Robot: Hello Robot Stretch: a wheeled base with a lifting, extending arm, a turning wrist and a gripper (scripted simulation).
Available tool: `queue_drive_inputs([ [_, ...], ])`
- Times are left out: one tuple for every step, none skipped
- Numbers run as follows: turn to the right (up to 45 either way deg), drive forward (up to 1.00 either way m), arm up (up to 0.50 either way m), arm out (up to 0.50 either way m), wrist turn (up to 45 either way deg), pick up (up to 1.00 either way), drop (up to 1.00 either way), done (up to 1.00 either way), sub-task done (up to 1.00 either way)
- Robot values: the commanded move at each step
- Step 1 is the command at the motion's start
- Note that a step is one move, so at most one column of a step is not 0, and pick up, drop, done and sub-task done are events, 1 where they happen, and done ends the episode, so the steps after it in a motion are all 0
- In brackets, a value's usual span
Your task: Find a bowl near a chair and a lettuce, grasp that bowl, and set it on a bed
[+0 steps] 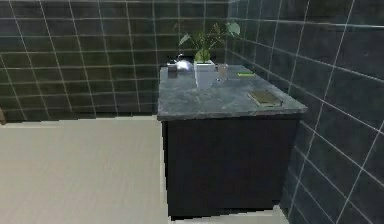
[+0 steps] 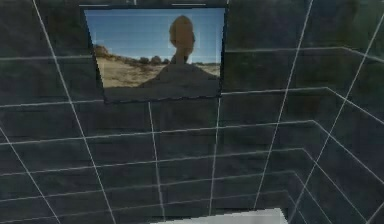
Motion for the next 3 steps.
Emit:
queue_drive_inputs([
  [0.0, 0.15, 0.00, 0.00, 0.0, 0.00, 0.00, 0.00, 0.00],
  [-45.0, 0.00, 0.00, 0.00, 0.0, 0.00, 0.00, 0.00, 0.00],
  [-21.0, 0.00, 0.00, 0.00, 0.0, 0.00, 0.00, 0.00, 0.00],
])
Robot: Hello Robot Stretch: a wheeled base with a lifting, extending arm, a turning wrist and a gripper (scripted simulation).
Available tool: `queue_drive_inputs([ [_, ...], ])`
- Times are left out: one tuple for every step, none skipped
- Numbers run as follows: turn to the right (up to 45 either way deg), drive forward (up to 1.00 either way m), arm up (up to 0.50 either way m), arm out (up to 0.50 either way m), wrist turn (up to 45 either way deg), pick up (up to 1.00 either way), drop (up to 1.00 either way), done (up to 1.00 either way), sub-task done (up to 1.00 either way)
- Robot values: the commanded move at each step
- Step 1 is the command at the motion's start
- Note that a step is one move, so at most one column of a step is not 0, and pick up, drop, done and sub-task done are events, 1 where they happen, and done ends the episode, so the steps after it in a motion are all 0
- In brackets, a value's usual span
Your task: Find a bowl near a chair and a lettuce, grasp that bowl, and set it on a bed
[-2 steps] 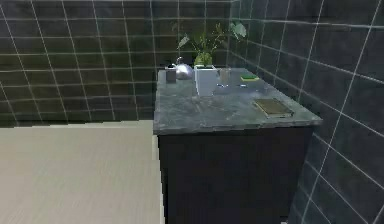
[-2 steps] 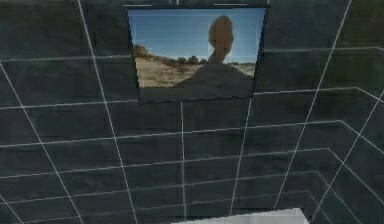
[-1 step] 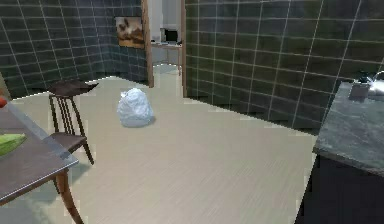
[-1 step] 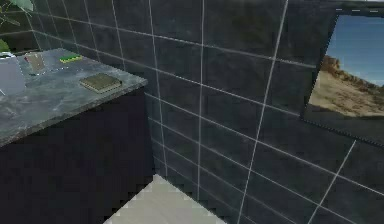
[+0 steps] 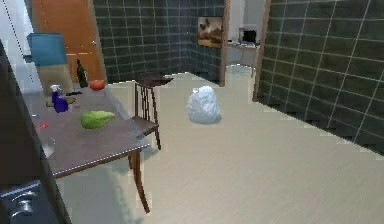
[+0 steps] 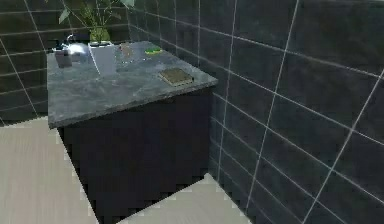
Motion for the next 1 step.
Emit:
queue_drive_inputs([
  [0.0, 0.50, 0.00, 0.00, 0.0, 0.00, 0.00, 0.00, 0.00],
])
